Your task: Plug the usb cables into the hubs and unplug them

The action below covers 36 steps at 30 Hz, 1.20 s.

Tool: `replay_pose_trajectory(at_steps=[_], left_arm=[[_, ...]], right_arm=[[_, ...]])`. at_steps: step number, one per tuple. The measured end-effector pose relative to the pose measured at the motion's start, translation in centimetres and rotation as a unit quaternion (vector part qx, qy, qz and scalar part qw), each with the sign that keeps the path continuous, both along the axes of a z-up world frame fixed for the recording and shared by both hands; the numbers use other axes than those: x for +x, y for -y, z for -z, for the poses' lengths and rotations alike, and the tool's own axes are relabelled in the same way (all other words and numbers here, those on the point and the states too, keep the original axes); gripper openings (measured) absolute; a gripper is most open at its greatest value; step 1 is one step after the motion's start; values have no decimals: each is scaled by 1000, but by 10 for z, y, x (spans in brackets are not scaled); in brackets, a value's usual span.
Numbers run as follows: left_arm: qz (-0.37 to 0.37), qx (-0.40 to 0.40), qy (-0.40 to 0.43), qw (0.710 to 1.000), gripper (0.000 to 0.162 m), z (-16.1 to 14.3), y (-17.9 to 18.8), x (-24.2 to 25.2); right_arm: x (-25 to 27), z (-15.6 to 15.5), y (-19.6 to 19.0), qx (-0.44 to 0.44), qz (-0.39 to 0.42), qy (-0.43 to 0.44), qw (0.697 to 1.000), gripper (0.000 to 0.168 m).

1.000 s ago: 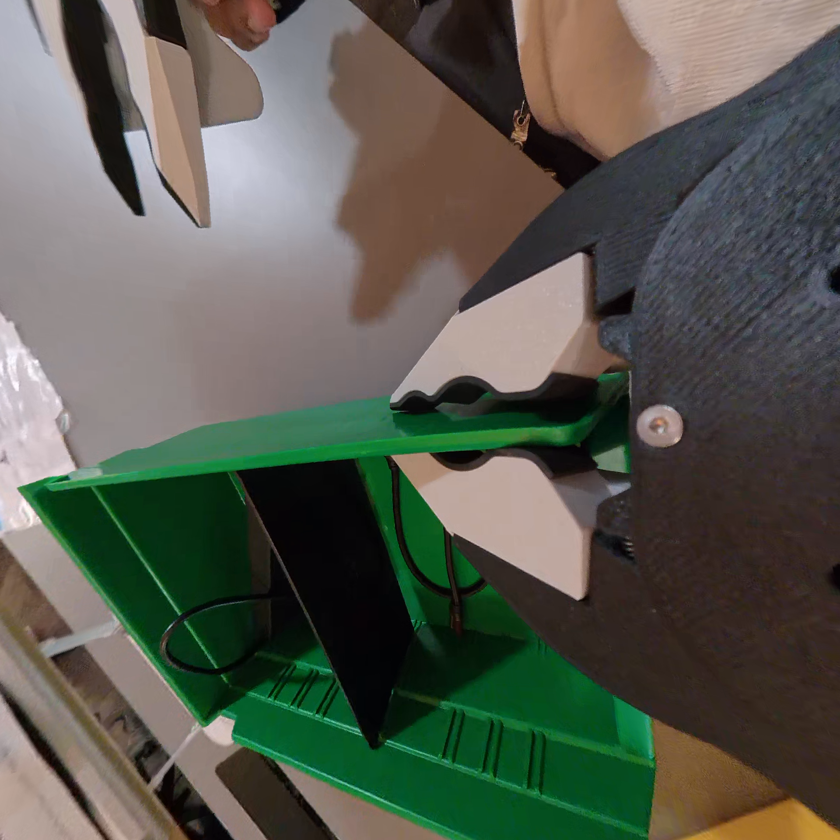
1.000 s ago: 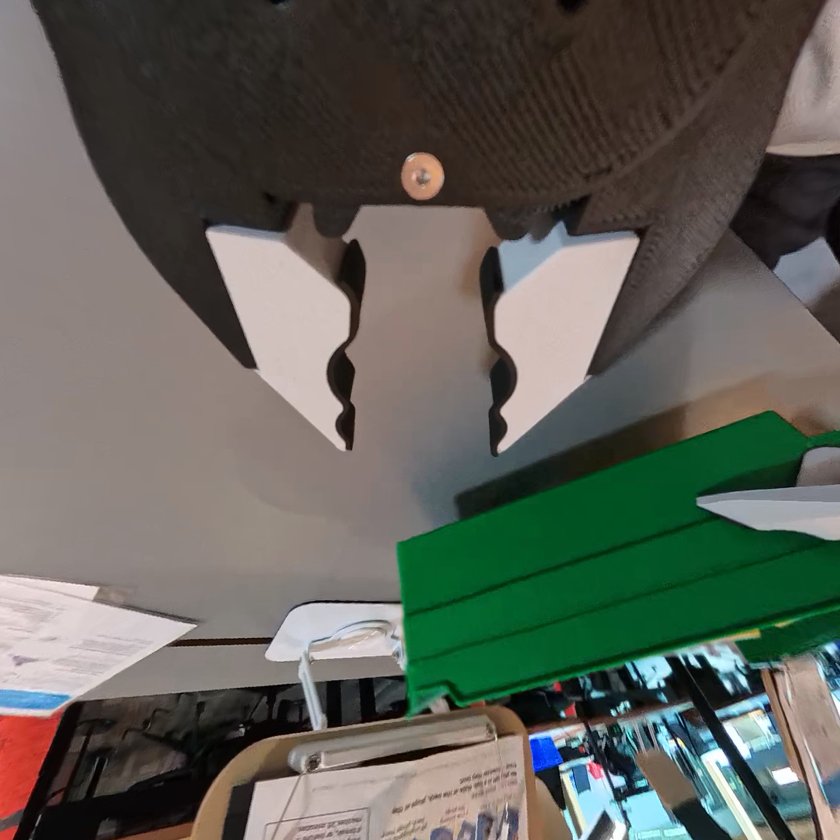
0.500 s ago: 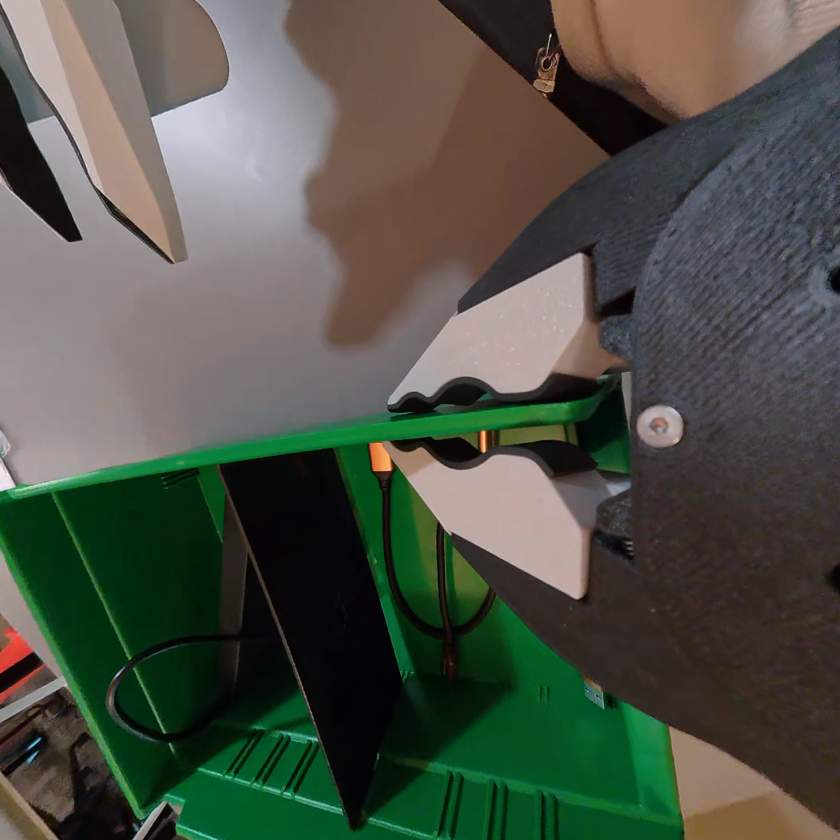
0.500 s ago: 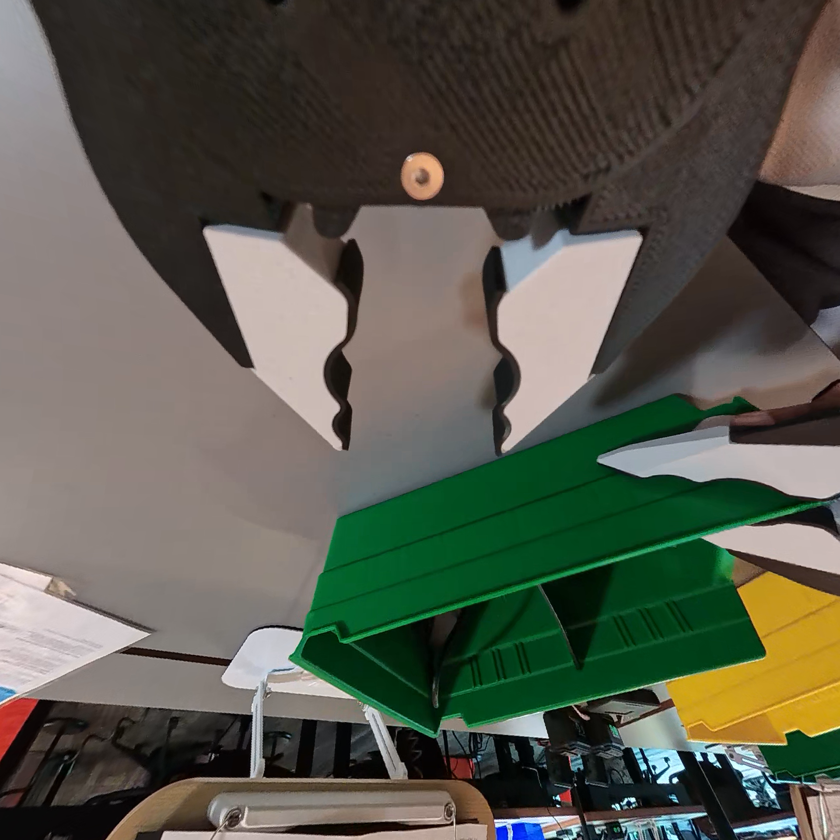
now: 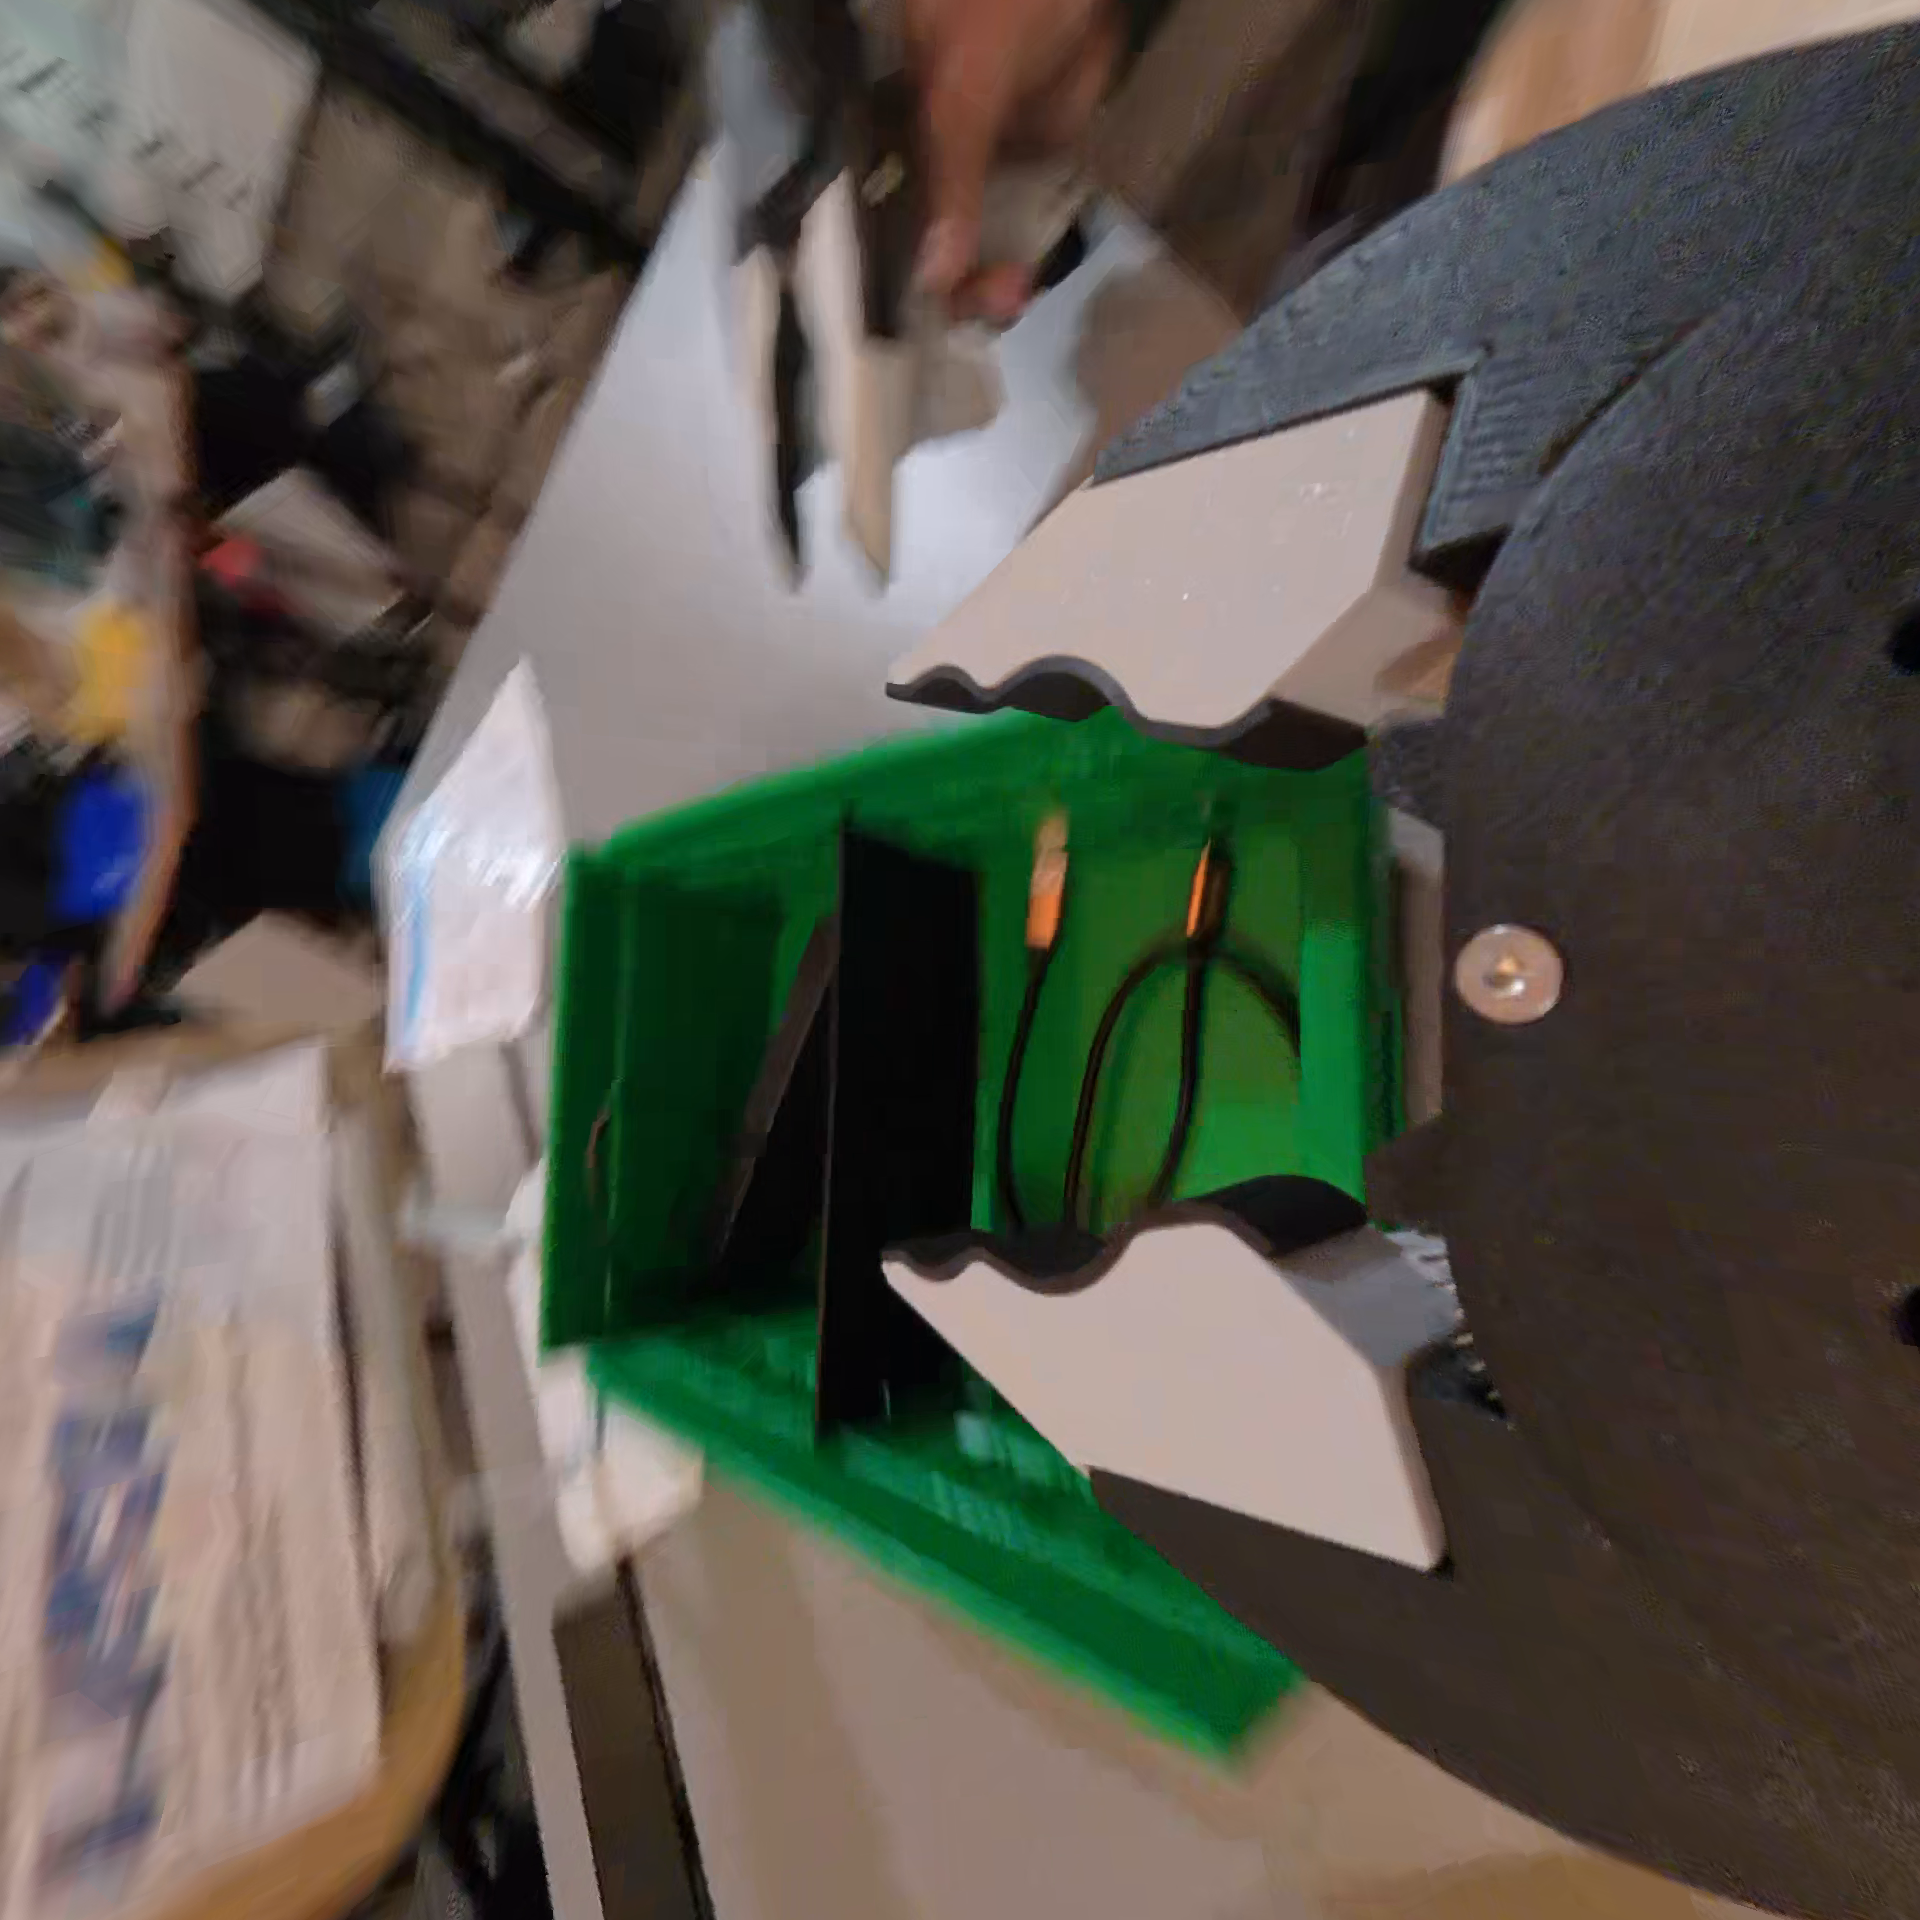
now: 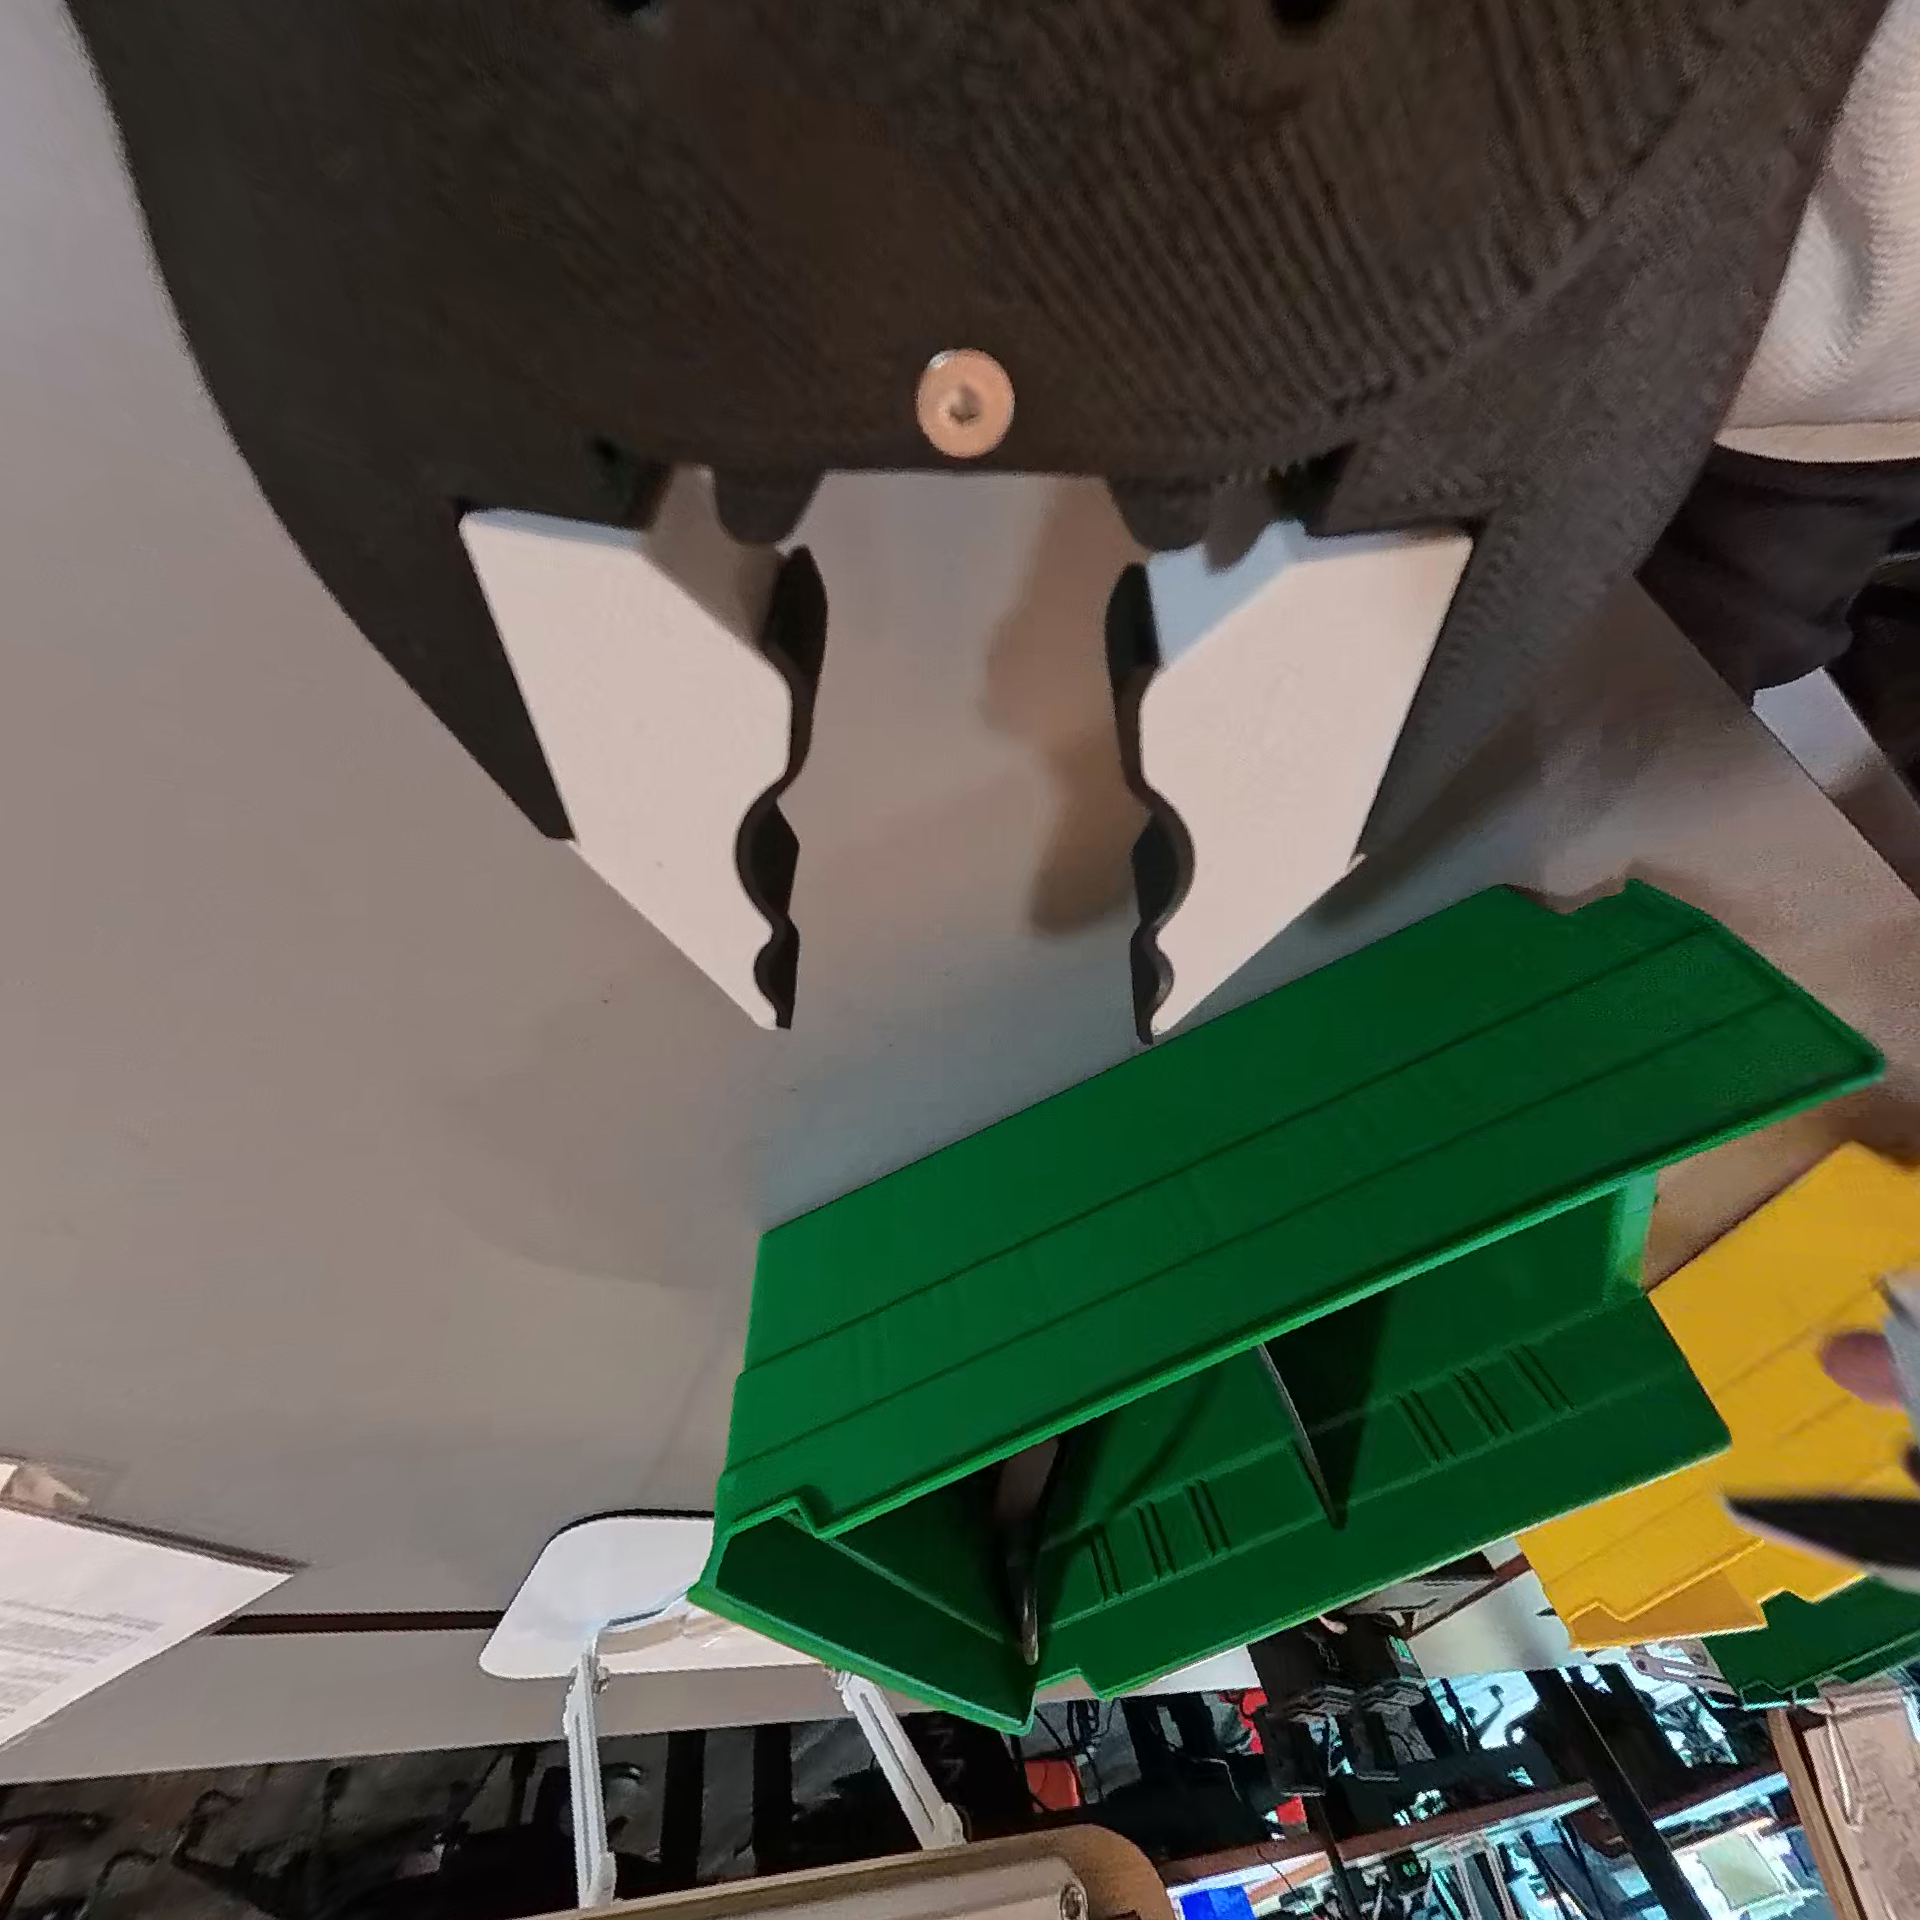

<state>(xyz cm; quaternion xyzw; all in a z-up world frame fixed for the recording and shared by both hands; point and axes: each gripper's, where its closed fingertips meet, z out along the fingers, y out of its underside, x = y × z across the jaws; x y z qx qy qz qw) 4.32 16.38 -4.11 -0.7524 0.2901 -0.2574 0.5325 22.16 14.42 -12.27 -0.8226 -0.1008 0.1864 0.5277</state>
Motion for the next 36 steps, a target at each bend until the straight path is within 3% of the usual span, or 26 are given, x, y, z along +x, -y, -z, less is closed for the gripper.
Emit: replay_pose_trajectory(at_steps=[3,7,11,13,15,17,20,22,29,32,34,36], left_arm=[[-201,13,25,979,105,3,-51,-99],[-281,-64,-65,956,100,77,-79,-166],[-216,-134,-64,965,92,118,-84,-149],[-182,-130,-46,974,86,114,-83,-134],[-141,-120,-40,982,70,110,-76,-118],[-97,-105,-37,989,56,107,-68,-102],[-82,-83,-72,991,53,109,-64,-96],[-53,-71,-85,992,39,109,-59,-89],[104,-25,-109,988,20,108,-20,-38],[138,3,-122,983,22,106,-7,-23],[151,-1,-116,982,24,106,-3,-17],[196,-8,-82,977,42,99,10,-5]], right_arm=[[-1,1,0,-2,-2,1,1000,65],[-4,2,0,-3,-4,4,1000,65],[-9,2,1,-3,-12,5,1000,66],[-17,-2,4,6,-34,2,999,71],[-32,-9,12,19,-75,-4,997,84],[-47,-14,20,27,-106,-9,994,88],[-68,-15,32,27,-145,-16,989,87],[-79,-13,38,21,-166,-9,986,87],[-76,-8,36,21,-158,23,987,95],[-56,-7,27,16,-117,19,993,85],[-38,-8,21,19,-99,24,995,46],[-19,-8,16,12,-93,44,995,39]])
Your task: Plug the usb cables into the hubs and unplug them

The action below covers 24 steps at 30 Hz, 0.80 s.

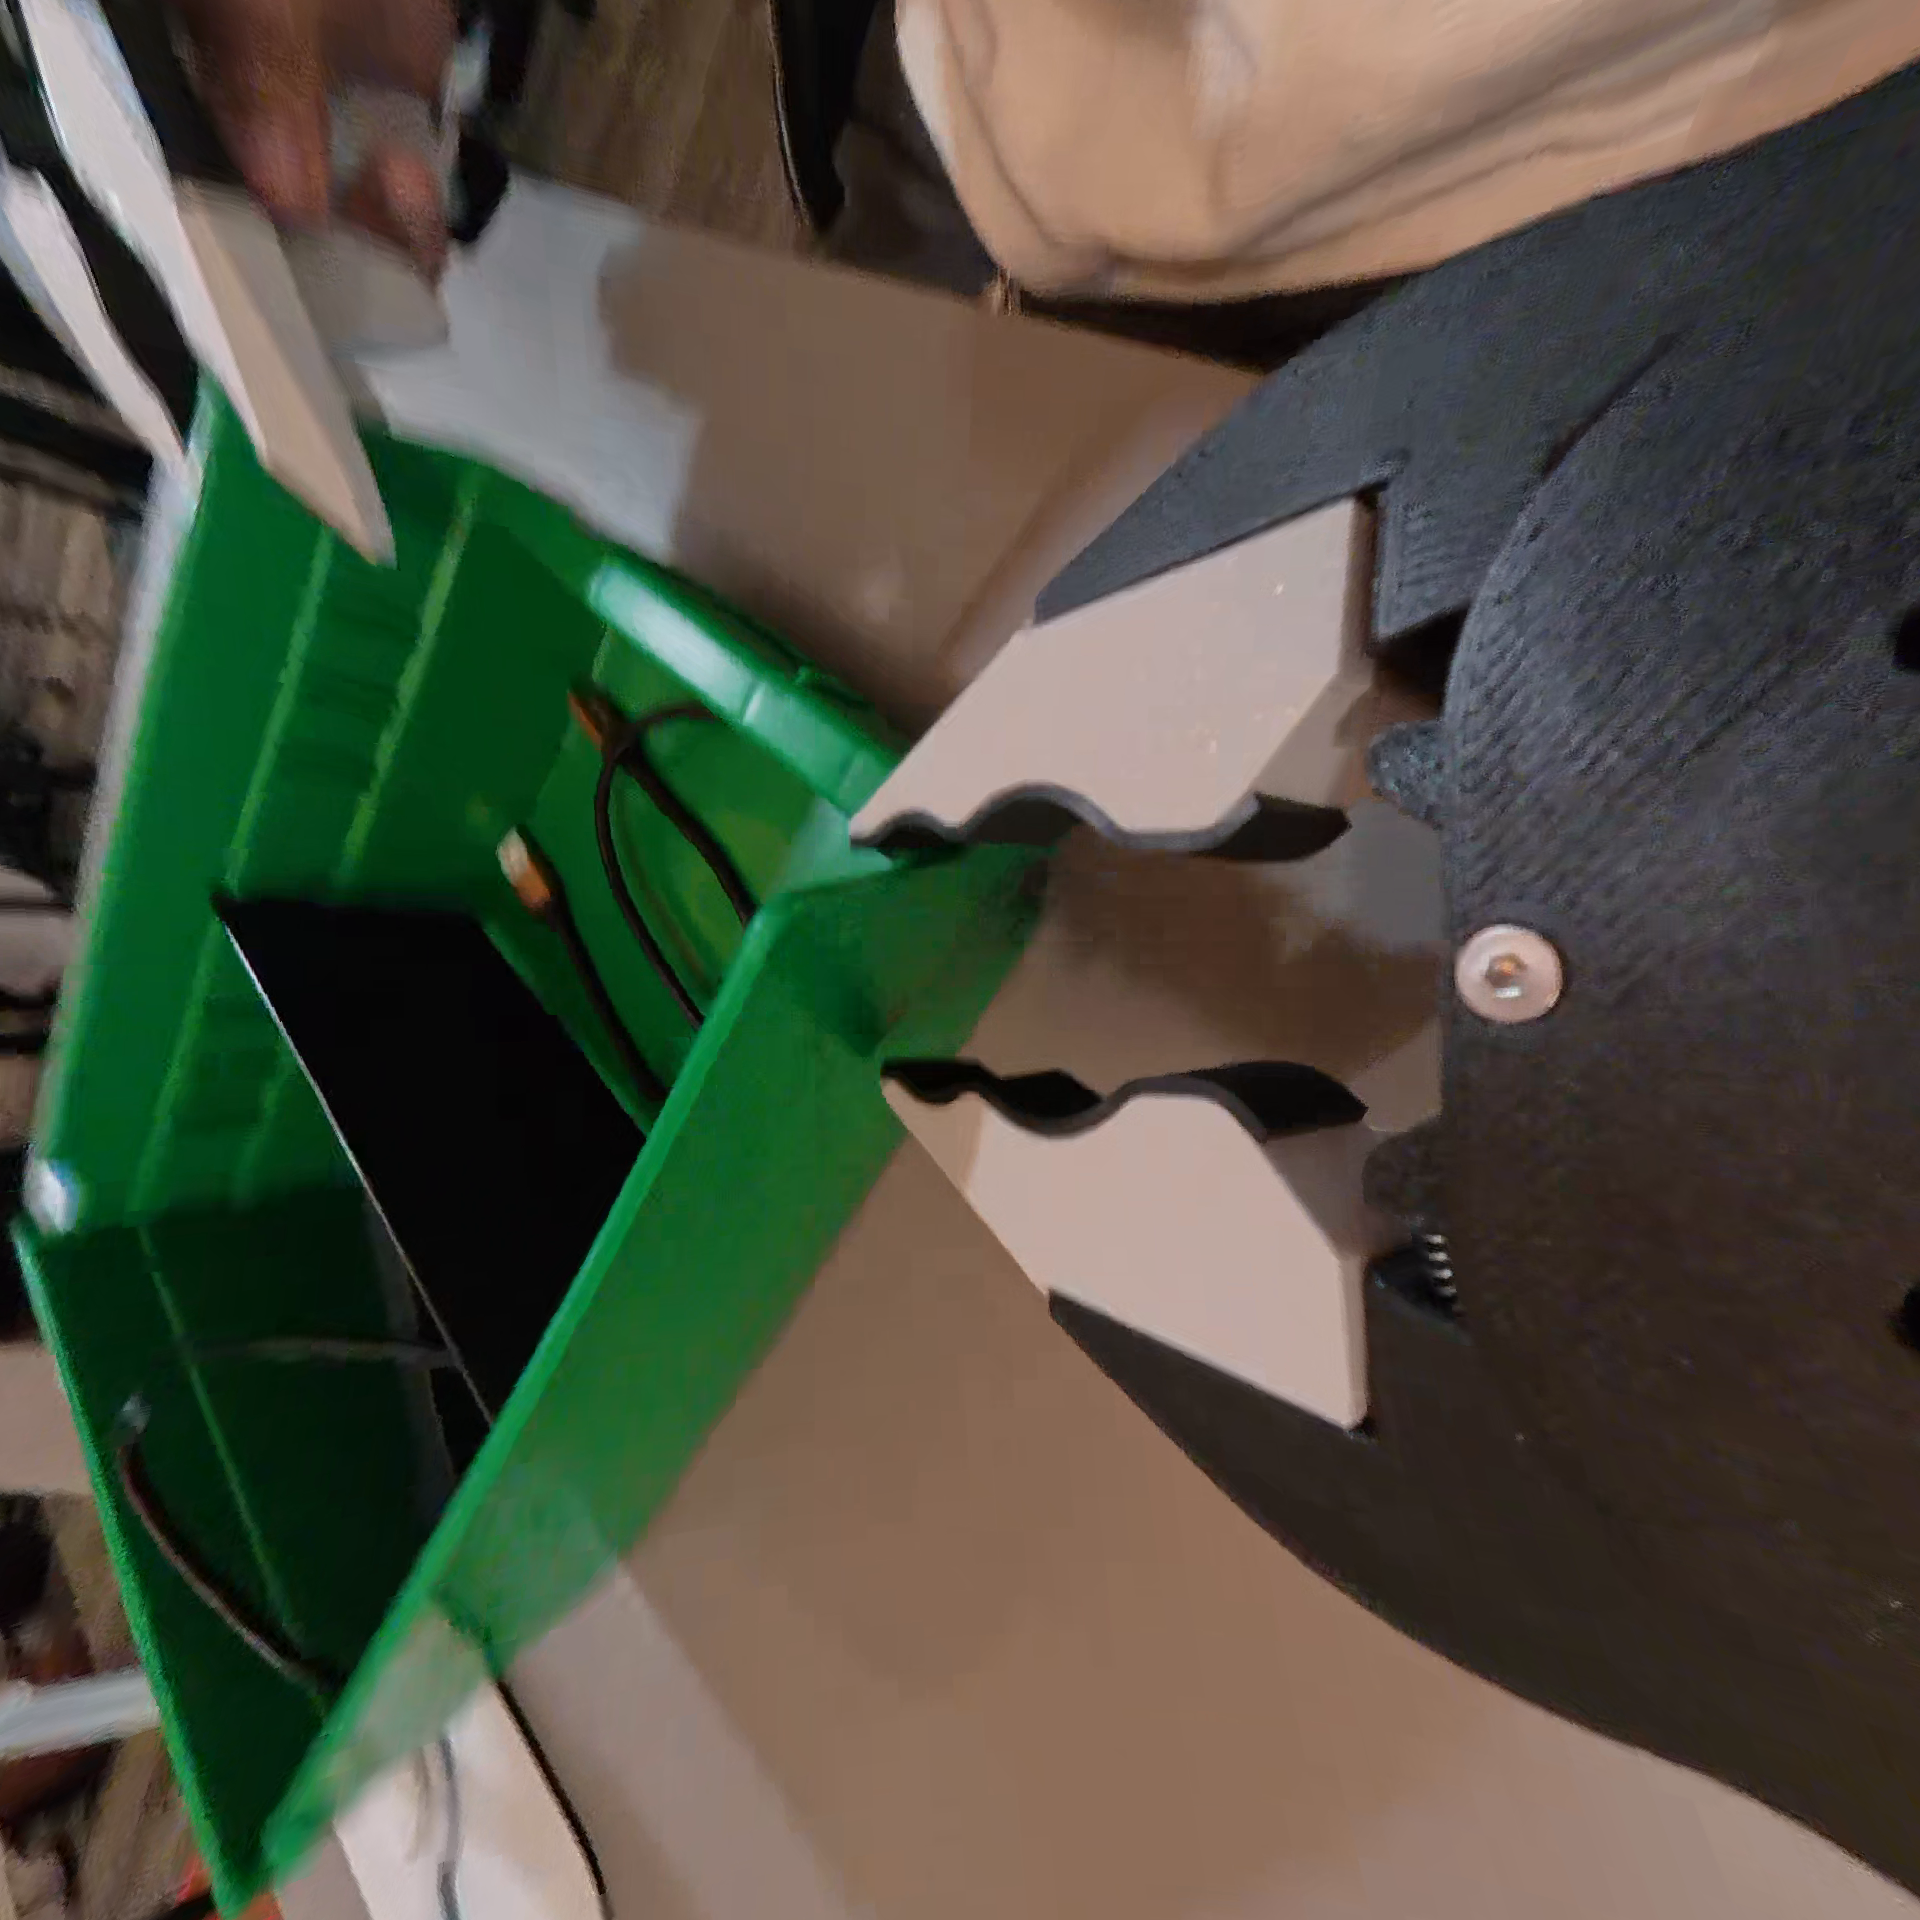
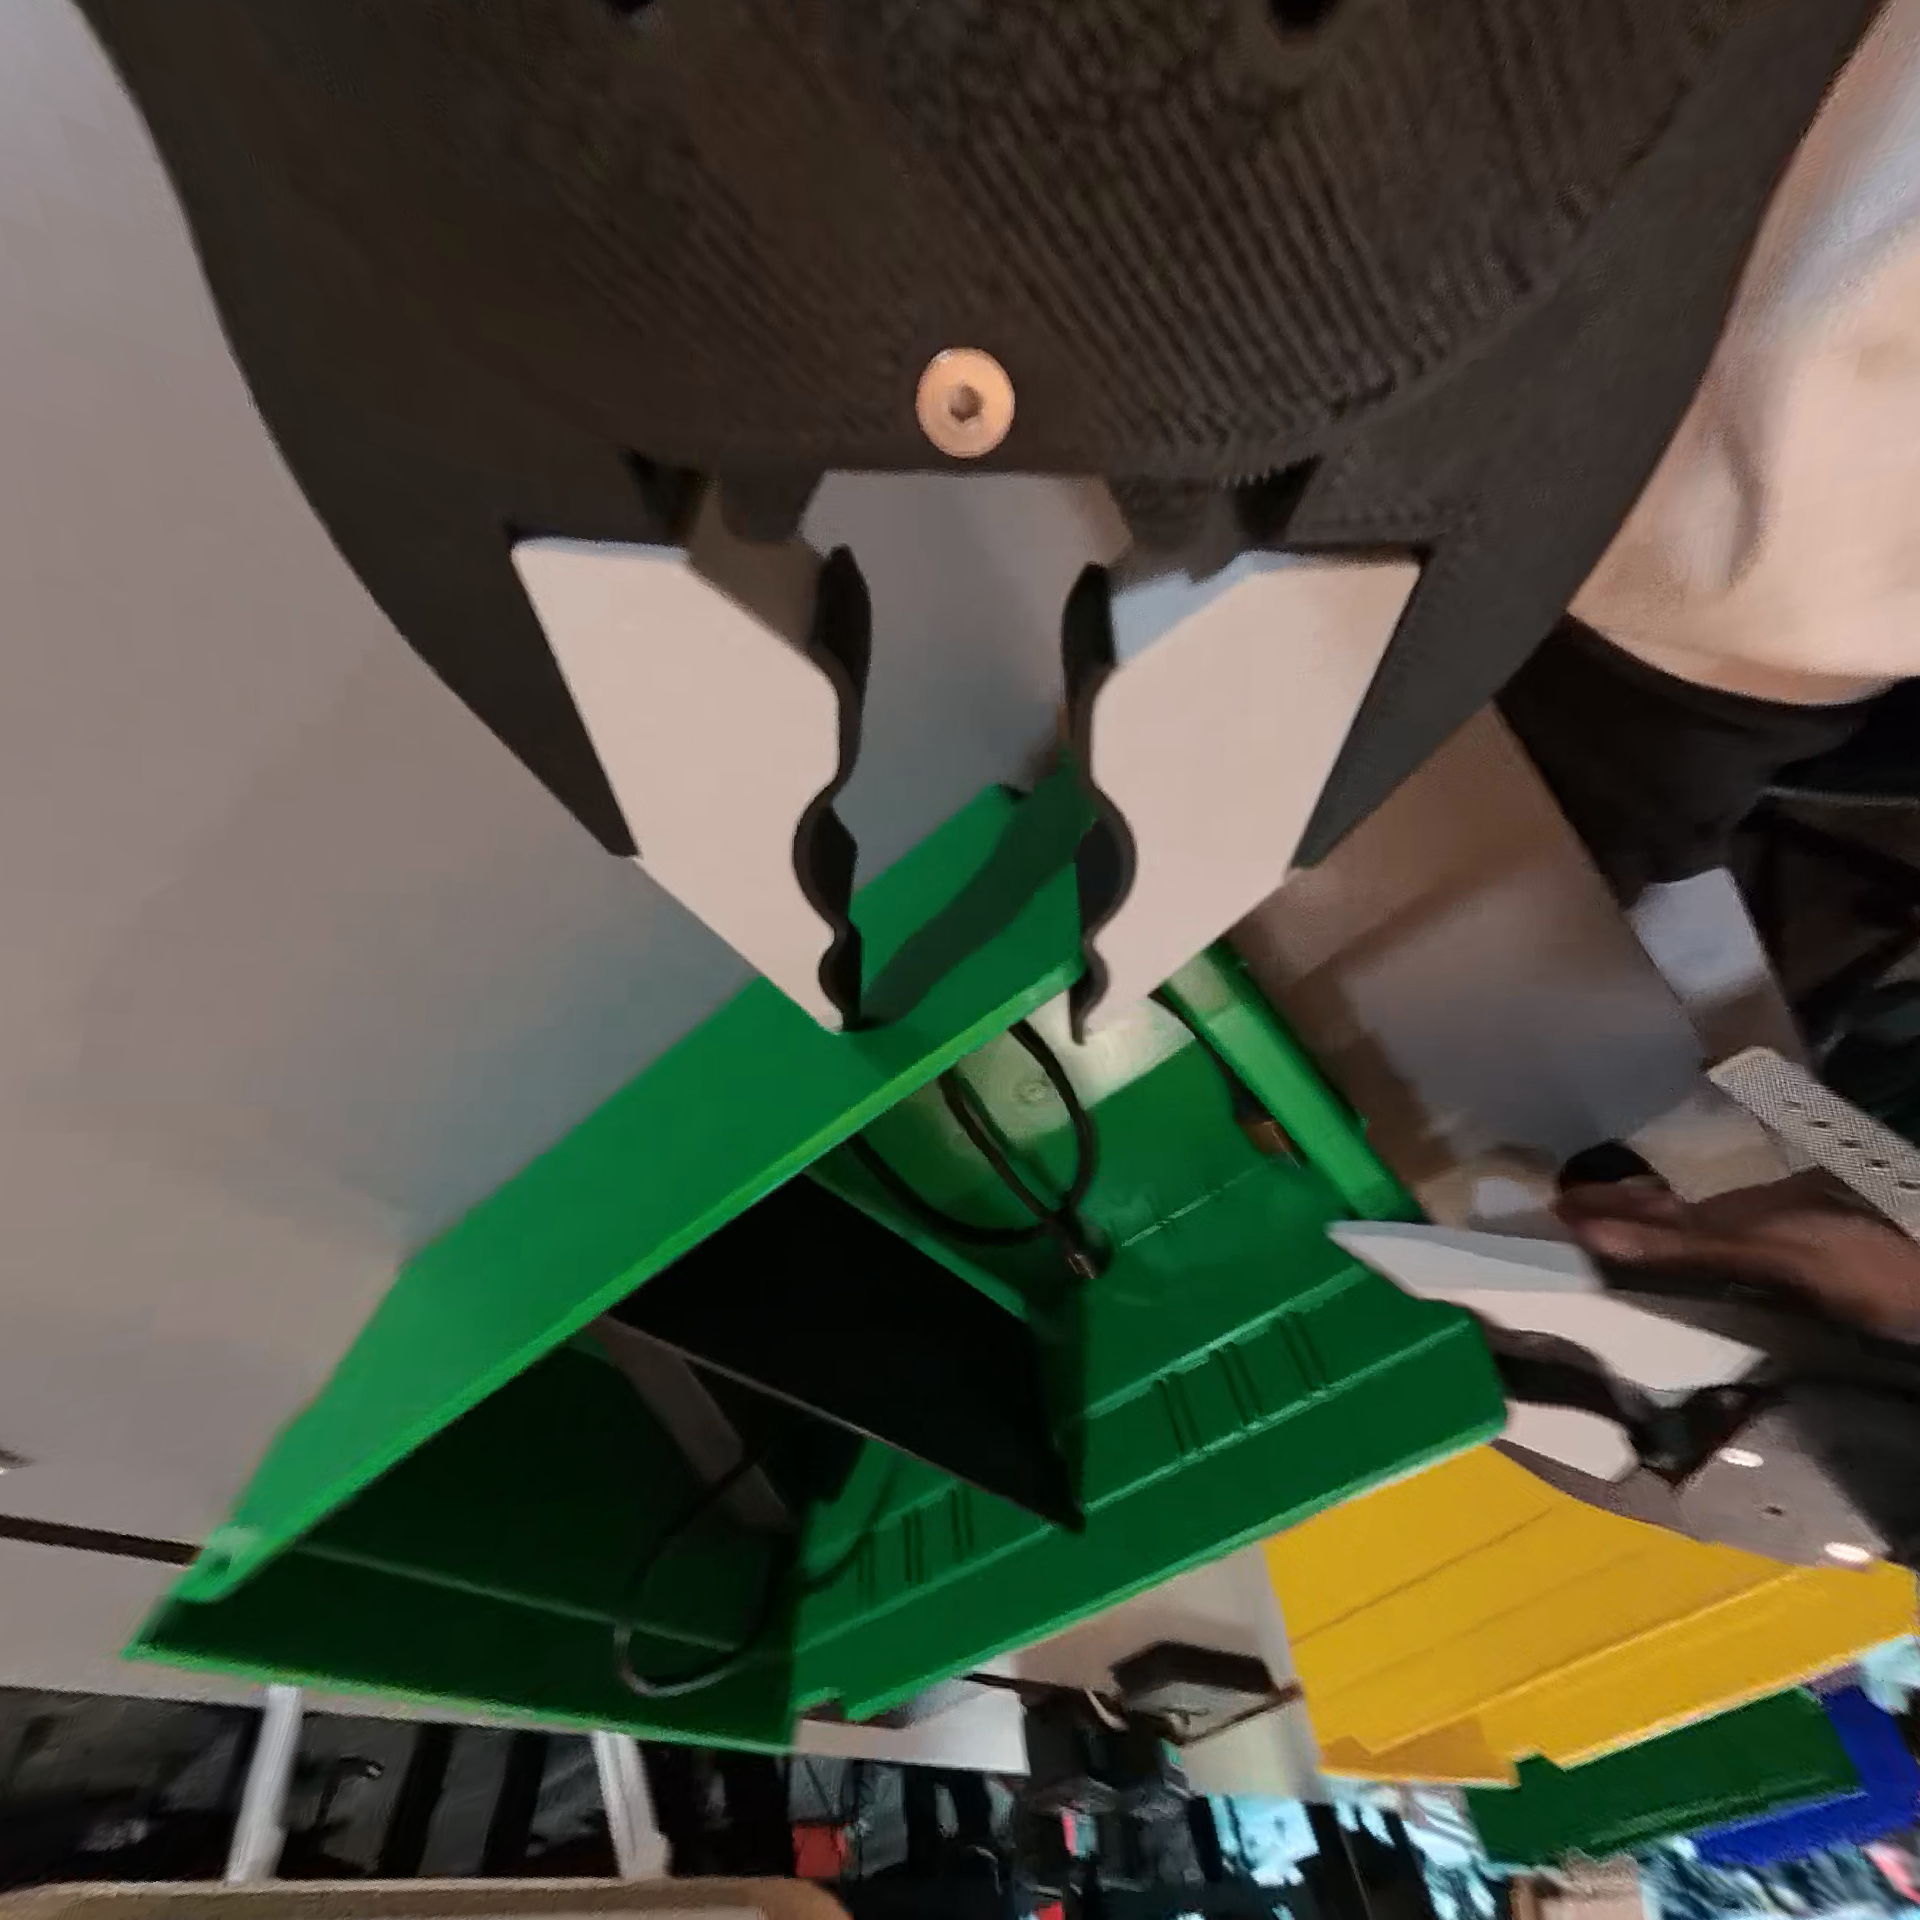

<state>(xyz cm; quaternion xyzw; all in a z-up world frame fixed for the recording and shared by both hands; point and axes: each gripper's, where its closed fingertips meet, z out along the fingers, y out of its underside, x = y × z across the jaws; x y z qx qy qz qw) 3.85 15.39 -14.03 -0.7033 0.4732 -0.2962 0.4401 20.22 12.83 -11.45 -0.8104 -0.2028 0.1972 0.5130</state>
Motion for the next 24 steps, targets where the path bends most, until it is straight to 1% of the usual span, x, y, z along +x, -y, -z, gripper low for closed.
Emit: replay_pose_trajectory(at_steps=[1,2,4,5,6,9,12,18,24], left_arm=[[28,-6,18,999,53,-5,9,6],[48,-11,33,998,60,-9,17,11],[42,4,44,998,40,-15,16,11],[36,20,47,998,43,-17,13,9],[27,31,53,998,40,-20,10,5],[-9,26,65,997,40,-22,-5,-8],[-41,23,60,997,36,-20,-17,-17],[-57,35,45,997,36,-17,-23,-20],[-66,34,44,996,36,-17,-26,-22]], right_arm=[[17,0,-6,6,25,24,999,33],[37,-1,-11,15,52,51,997,27],[79,-1,-21,21,104,85,991,15],[100,-1,-23,20,128,89,988,9],[120,-2,-24,16,148,78,986,3],[175,-5,-19,1,195,-11,981,3],[224,-10,-6,8,227,-64,972,4],[301,-11,22,24,308,-91,947,5],[341,-9,39,35,373,-84,923,3]])
